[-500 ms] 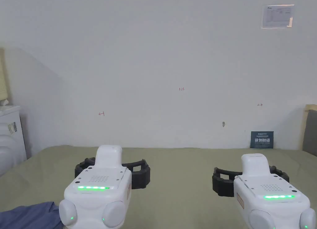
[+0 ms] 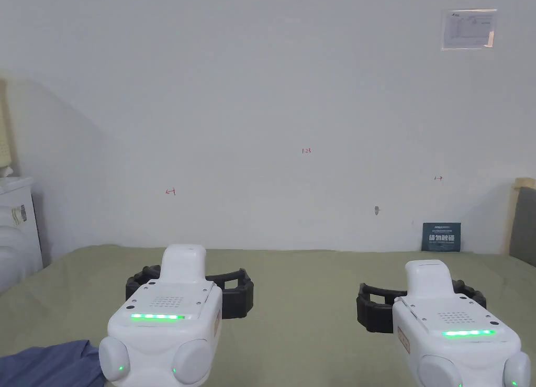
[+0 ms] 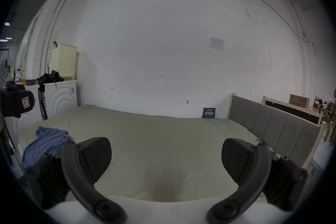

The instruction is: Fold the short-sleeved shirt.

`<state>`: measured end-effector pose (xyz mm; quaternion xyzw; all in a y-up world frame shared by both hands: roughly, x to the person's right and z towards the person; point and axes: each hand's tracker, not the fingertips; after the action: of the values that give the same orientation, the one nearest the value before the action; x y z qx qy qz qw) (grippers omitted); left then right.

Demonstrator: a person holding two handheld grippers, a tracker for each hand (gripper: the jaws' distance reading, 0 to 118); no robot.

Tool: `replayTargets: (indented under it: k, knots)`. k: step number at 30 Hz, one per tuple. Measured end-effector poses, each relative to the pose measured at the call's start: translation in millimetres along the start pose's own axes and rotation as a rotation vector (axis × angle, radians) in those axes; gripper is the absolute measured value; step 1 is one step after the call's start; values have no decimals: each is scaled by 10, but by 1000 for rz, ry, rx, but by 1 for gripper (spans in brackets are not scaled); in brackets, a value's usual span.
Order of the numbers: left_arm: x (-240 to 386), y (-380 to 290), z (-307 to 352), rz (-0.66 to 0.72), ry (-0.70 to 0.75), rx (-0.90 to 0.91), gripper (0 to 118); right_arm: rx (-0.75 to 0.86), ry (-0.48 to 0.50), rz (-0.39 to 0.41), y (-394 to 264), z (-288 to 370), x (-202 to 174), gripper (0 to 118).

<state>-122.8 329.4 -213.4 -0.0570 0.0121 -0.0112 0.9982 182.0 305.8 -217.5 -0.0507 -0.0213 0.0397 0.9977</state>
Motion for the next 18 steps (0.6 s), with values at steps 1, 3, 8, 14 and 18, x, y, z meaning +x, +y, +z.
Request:
replayTargets:
  k: [1,3,8,14,18]
  knots:
    - [-5,-2,0,1,-1,0,118,0,-1,1,3,8,-9,118]
    - [-11,-3,-1,0,2,-2,118,-2,-2,-1,5,17,-22,118]
    - [-27,5,0,6,2,-2,118,-4,4,1,24,86,-57,118]
    - [-19,17,1,4,-2,1,118,-1,5,11,79,144,-74,118]
    - [-17,10,-7,-2,-2,-2,118,2,4,14,71,106,-56,118]
